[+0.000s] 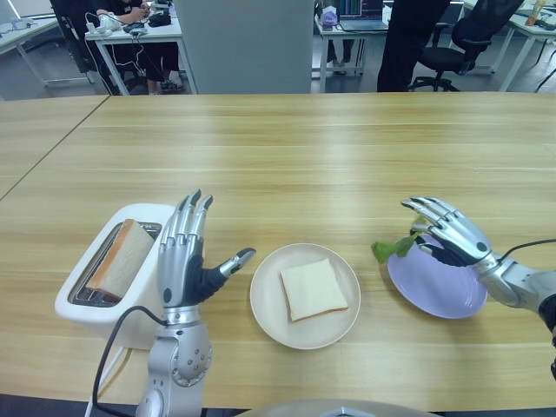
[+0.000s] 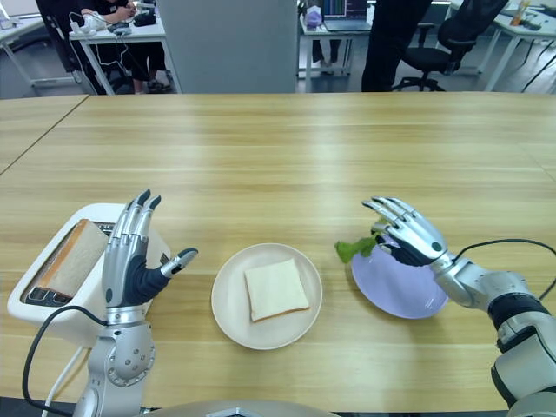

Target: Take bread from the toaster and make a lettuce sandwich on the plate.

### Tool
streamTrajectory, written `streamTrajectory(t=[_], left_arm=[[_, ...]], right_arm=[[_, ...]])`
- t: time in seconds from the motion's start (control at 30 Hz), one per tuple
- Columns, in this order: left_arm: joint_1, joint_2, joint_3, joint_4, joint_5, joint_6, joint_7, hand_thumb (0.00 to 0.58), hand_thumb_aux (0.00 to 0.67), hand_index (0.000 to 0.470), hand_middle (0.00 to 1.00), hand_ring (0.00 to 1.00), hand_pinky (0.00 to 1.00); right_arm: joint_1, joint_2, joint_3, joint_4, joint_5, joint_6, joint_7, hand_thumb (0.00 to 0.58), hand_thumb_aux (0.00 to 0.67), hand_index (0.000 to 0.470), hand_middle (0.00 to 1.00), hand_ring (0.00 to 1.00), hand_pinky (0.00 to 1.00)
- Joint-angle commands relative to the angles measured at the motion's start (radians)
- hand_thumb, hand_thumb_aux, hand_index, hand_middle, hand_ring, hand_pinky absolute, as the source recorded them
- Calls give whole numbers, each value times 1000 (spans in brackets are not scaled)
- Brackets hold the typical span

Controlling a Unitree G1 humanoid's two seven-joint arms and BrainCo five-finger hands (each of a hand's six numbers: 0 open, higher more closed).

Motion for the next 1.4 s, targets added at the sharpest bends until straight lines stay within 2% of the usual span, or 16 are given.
streamTrajectory(t=[0.03, 0.3, 0.67, 1.0, 1.4], left_arm=[[1, -3, 2, 9, 27, 9, 4, 0, 0, 0, 0, 0, 0], [-25, -5, -11, 43, 36, 9, 5, 0, 0, 0, 0, 0, 0], [-71, -12, -49, 115, 32, 8, 8, 0, 0, 0, 0, 0, 0], [-109, -14, -67, 151, 26, 15, 8, 0, 0, 0, 0, 0, 0], [-100, -19, -92, 152, 24, 20, 6, 0, 0, 0, 0, 0, 0]], right_arm=[[40, 41, -45, -138, 54, 17, 140, 580, 670, 460, 0, 0, 0], [41, 157, -97, -272, 103, 55, 330, 580, 670, 460, 0, 0, 0], [32, 309, -117, -432, 136, 50, 501, 580, 670, 460, 0, 0, 0], [14, 459, -80, -390, 124, 49, 586, 580, 670, 460, 0, 0, 0], [23, 463, -25, -261, 62, 41, 620, 580, 670, 460, 0, 0, 0]])
